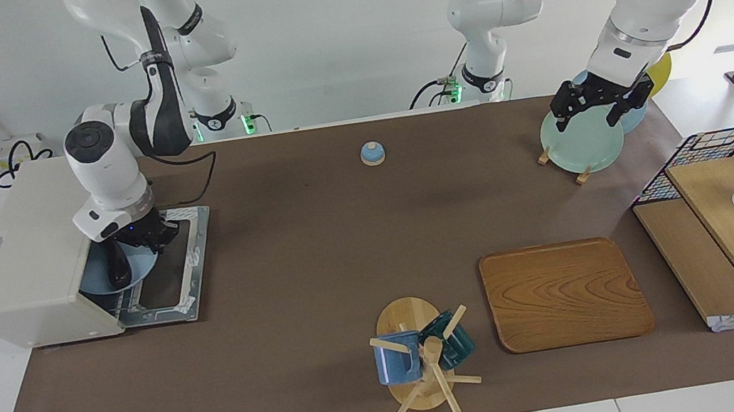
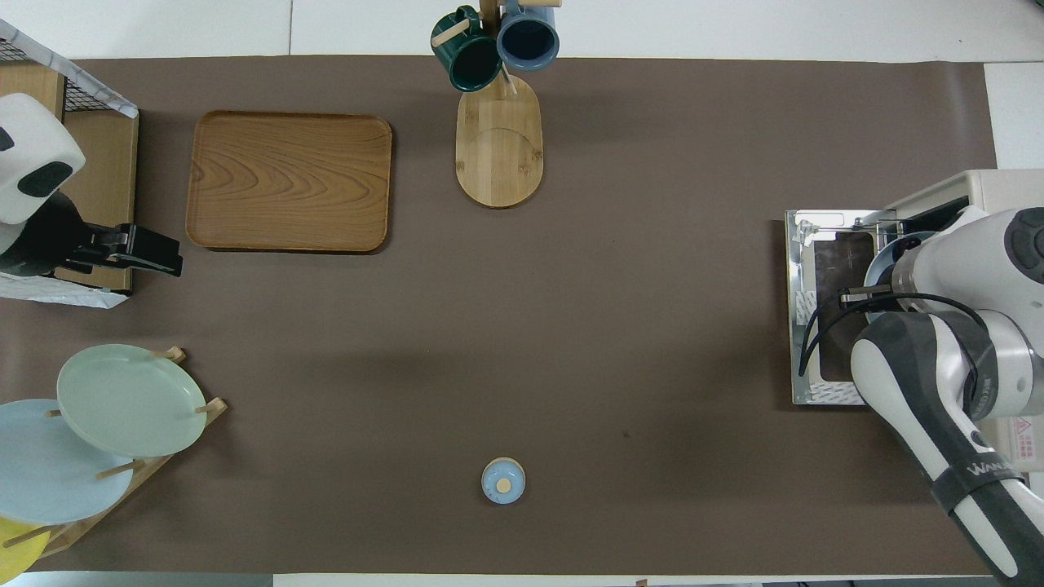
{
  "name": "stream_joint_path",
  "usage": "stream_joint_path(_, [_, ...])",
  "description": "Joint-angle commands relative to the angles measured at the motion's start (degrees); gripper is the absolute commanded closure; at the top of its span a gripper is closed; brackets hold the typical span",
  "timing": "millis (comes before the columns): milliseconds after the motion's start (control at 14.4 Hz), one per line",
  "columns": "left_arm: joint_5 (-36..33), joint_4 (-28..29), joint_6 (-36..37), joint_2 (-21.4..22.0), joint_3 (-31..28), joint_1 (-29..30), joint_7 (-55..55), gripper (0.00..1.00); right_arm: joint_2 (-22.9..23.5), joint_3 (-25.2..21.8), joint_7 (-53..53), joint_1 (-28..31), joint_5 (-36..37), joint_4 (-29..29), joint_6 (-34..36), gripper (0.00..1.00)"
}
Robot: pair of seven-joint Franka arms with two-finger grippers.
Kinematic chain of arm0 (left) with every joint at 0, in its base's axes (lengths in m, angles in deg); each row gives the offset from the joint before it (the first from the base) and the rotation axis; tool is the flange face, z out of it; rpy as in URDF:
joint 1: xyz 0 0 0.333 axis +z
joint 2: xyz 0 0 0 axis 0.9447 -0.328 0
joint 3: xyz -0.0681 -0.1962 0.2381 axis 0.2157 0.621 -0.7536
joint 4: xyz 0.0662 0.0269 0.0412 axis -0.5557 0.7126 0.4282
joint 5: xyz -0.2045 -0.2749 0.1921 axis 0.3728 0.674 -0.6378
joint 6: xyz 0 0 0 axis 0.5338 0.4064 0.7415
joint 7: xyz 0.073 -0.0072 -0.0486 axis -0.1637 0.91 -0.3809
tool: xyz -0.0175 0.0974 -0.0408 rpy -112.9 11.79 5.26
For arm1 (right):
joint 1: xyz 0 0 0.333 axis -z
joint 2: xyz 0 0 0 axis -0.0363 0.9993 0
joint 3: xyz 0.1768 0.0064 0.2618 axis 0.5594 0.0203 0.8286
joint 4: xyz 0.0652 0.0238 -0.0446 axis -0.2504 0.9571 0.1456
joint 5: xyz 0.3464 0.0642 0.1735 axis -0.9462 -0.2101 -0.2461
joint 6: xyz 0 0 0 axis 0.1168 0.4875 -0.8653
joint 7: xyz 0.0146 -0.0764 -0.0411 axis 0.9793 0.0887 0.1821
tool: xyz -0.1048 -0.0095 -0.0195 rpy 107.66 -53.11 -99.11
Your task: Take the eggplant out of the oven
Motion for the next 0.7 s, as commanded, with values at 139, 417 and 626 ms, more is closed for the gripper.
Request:
stream_joint_path(139, [-1.02, -0.41, 0.77, 0.41, 0.4, 0.59, 0.36, 0.0, -0.07, 1.37, 0.23, -3.5, 2.43, -3.08, 3.67, 1.0])
stream_joint_path(417, [-1.02, -0.5, 0.68, 0.41, 0.4, 0.59, 0.36, 0.0, 3.01, 1.38, -5.64, -13.26, 2.34, -13.81, 13.17, 1.0])
stream_joint_path(626, [-1.02, -0.5, 0.68, 0.41, 0.4, 0.51, 0.36, 0.0, 6.16, 1.38, -16.43, -21.96, 1.38, -18.72, 16.16, 1.0])
